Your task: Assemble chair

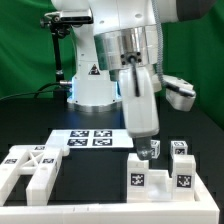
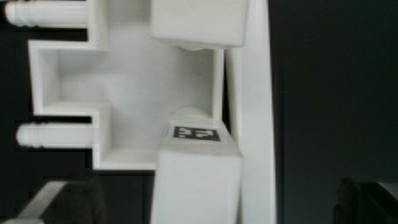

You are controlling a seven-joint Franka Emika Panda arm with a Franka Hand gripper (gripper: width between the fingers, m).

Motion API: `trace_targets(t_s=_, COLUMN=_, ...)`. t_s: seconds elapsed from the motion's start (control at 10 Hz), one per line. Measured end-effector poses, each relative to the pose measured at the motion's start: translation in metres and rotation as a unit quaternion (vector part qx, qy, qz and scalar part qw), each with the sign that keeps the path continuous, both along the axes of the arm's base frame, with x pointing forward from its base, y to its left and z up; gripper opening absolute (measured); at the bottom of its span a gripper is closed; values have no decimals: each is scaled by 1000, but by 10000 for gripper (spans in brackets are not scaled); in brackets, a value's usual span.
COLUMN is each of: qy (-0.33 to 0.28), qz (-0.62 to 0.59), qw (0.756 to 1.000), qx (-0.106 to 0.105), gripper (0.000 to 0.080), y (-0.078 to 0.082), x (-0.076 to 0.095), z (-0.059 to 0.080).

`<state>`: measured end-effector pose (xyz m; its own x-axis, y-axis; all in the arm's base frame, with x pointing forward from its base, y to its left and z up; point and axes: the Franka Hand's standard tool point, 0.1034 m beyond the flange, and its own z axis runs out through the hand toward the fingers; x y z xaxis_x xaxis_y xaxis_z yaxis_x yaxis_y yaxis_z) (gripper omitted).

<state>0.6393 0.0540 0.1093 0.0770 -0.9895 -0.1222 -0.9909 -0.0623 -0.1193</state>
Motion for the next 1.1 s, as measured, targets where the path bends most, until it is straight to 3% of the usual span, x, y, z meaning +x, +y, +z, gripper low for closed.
trace_targets(t_s=0.2, qy=-23, qz=95, qw=995, qx=-18, gripper=649, y=3, x=-11, z=3)
trace_targets(t_s=0.5, qy=-56, qz=235, qw=969, qx=-59, gripper=649, y=13, x=-22, z=2)
trace_targets(t_s=0.8, qy=-63, qz=327, qw=940, qx=-71, gripper=649, y=10, x=-22, z=1)
trace_targets(t_s=0.9, qy=-78, qz=378, qw=919, qx=-86, gripper=649, y=6, x=-22, z=-1)
trace_targets(t_s=1.1, qy=-92, qz=490, qw=858, qx=-123, gripper=649, y=-16, x=-42, z=-20)
